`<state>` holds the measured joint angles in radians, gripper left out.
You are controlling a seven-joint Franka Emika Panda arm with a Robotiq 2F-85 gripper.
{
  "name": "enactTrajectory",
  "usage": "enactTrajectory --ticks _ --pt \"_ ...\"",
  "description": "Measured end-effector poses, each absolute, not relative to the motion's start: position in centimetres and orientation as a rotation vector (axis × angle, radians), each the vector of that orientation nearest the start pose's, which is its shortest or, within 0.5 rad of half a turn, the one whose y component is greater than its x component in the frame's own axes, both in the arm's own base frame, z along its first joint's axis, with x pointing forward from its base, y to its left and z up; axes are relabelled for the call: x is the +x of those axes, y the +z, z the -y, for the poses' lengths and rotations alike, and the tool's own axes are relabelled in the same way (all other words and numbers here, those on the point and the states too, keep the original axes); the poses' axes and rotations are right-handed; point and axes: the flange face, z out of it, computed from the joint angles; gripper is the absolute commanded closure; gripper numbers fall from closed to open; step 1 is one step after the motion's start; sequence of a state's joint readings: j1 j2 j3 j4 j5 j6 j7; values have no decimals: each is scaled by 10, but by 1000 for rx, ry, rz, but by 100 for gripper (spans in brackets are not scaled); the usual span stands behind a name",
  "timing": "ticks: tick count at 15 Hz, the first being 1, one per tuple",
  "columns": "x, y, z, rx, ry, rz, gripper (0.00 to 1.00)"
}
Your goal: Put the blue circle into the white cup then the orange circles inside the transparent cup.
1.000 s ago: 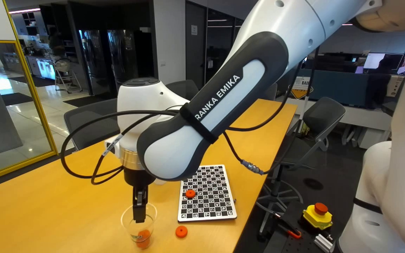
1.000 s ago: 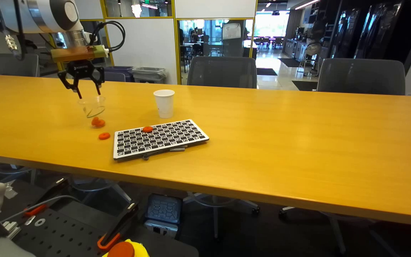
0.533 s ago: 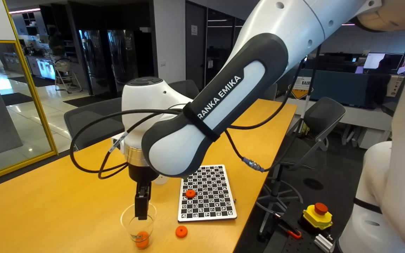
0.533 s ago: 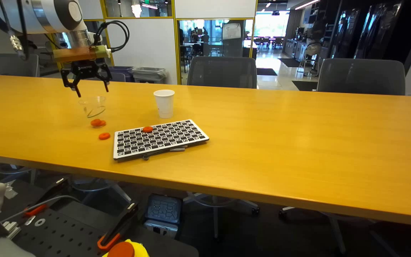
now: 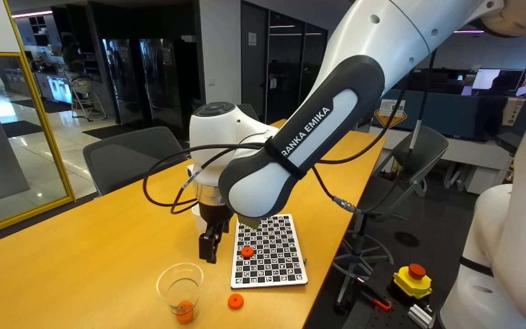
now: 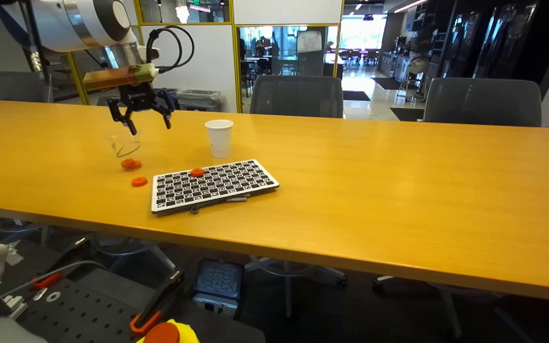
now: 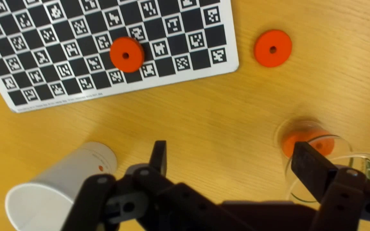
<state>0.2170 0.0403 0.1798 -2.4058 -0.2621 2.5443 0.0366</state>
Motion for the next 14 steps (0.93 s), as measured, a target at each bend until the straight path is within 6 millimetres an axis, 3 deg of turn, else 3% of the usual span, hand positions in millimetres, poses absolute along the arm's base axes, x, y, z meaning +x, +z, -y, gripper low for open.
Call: enactTrajectory --ticks 8,14 --pt "478 264 -121 -3218 -56 491 0" --pt "490 223 -93 -3153 93 291 0"
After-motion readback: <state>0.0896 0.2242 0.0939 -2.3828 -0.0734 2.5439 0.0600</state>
